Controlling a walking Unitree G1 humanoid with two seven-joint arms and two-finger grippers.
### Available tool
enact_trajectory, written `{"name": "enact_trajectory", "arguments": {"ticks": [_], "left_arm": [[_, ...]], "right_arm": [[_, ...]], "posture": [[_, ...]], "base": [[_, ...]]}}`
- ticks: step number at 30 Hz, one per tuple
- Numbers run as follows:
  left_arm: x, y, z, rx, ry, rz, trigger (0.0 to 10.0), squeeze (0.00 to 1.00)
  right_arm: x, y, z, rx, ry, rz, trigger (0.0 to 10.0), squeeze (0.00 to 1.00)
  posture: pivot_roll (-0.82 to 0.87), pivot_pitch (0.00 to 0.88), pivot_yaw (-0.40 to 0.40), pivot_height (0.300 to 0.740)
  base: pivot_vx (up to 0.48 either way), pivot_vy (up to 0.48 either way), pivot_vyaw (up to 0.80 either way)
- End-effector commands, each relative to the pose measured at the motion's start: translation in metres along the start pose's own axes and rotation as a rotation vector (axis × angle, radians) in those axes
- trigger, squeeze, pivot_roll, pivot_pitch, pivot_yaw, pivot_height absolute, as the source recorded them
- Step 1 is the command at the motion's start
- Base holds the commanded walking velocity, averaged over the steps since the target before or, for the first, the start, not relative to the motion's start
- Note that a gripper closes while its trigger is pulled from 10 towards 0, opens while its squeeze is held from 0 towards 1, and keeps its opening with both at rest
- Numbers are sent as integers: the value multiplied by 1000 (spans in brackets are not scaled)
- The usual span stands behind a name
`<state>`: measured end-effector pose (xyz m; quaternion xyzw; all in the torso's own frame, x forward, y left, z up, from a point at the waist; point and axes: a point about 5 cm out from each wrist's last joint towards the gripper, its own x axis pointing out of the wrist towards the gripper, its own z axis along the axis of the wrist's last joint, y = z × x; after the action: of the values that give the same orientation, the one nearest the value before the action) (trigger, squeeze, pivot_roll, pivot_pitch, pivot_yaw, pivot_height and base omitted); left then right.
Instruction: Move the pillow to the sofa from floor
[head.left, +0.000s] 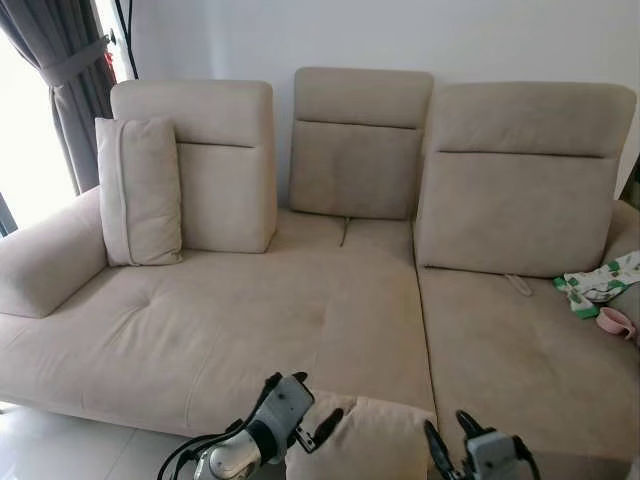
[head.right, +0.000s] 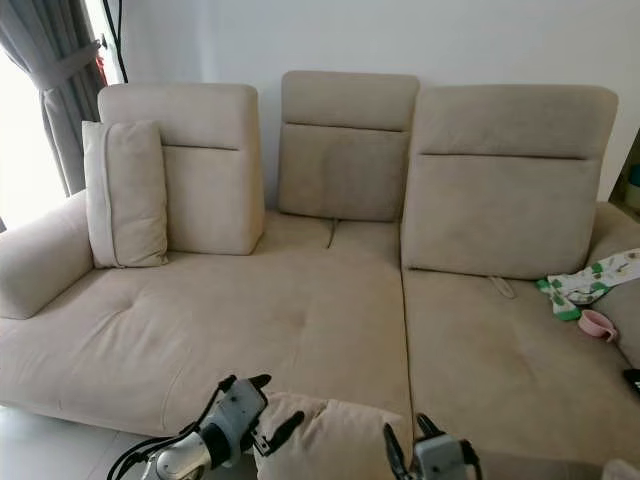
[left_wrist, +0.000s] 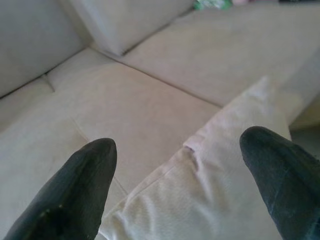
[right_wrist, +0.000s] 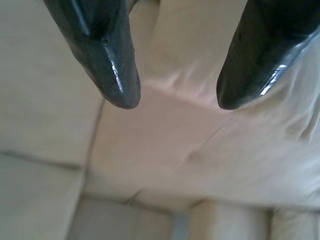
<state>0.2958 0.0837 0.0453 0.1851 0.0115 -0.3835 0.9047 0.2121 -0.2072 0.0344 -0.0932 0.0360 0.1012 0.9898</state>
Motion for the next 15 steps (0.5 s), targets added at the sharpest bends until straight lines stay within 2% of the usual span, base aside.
{"name": "enact_trajectory", "arguments": {"ticks": [1, 2, 3, 5, 6, 7, 8, 15], "left_arm": [[0, 2, 2, 46, -2, -14, 10000, 0], [1, 1, 3, 66, -2, -24, 10000, 0], [3, 1, 5, 84, -2, -28, 10000, 0], [4, 1, 6, 95, -1, -30, 10000, 0], [7, 1, 8, 108, -4, -31, 10000, 0], [7, 1, 8, 108, -4, -31, 10000, 0], [11, 0, 14, 130, -15, -34, 10000, 0], [13, 3, 22, 164, -37, -36, 10000, 0]], "right_arm": [[-2, 3, -5, 14, 28, 22, 10000, 0], [-3, 3, -7, 1, 48, 40, 10000, 0], [-1, 2, -11, -33, 82, 73, 10000, 655], [0, 1, -13, -56, 106, 94, 10000, 655], [5, -2, -13, -74, 123, 104, 10000, 1000], [5, -2, -13, -74, 123, 104, 10000, 1000], [18, -8, -8, -102, 141, 130, 10000, 1000], [29, -9, -5, -94, 200, 231, 10000, 1000]], "posture": [[-125, 0, 65, 607], [-125, 0, 65, 607], [-133, 0, 73, 607], [-133, 0, 73, 607], [-135, 0, 77, 607], [-135, 0, 77, 607], [-132, 0, 81, 607], [-125, 0, 82, 607]], "base": [[0, 0, 0], [0, 0, 0], [0, 0, 0], [0, 0, 0], [0, 0, 0], [0, 0, 0], [0, 0, 0], [0, 0, 0]]}}
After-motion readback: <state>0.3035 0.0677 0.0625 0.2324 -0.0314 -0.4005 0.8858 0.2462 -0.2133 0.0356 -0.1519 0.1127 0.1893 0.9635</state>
